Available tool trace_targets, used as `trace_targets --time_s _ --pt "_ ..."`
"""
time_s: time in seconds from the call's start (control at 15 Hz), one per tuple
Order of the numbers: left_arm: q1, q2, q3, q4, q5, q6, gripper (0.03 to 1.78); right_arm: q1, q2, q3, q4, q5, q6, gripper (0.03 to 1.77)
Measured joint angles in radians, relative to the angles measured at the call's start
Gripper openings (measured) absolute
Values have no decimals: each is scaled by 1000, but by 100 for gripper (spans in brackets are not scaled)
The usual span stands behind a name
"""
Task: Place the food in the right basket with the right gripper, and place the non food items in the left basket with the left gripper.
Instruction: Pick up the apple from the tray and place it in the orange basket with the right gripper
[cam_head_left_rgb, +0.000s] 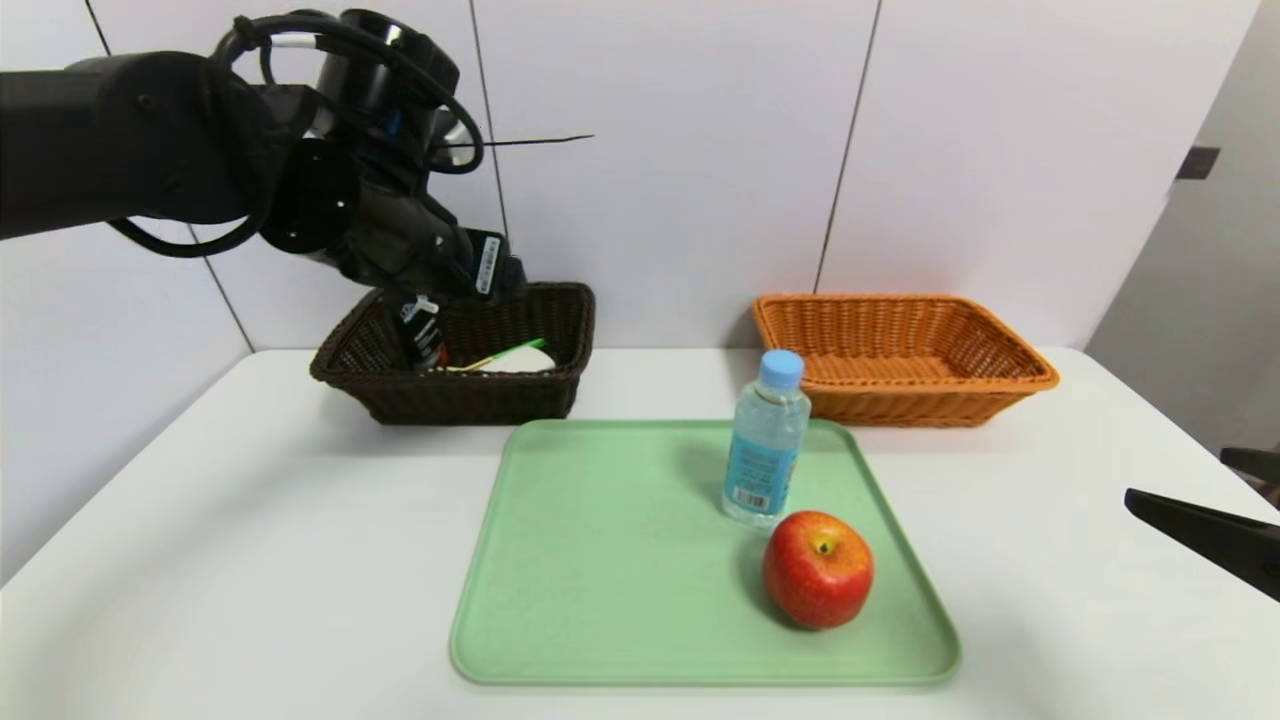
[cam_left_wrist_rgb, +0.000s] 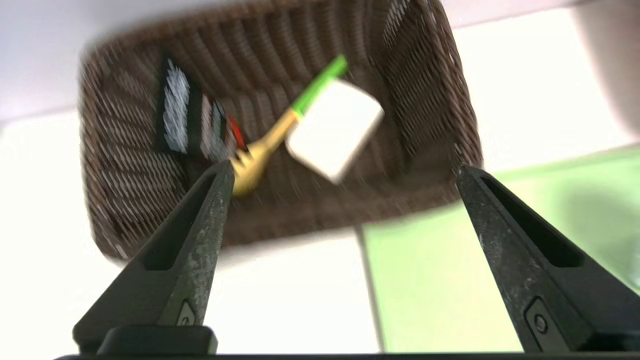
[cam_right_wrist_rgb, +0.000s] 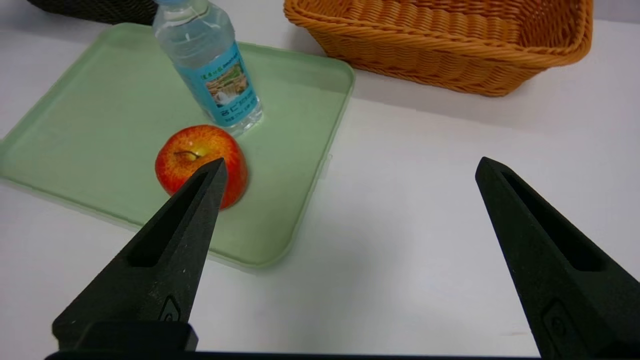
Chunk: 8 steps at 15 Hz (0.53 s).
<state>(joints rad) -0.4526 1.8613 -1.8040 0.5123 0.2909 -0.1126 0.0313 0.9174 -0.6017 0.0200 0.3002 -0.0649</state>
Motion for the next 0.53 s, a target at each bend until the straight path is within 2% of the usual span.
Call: trace_targets --time_s 0.2,0.53 --pt "-76 -134 216 -6 6 -122 162 1 3 -1 -2 60 -50 171" --pt "-166 -322 521 -80 0 -164 166 8 5 -1 -42 201 -102 171"
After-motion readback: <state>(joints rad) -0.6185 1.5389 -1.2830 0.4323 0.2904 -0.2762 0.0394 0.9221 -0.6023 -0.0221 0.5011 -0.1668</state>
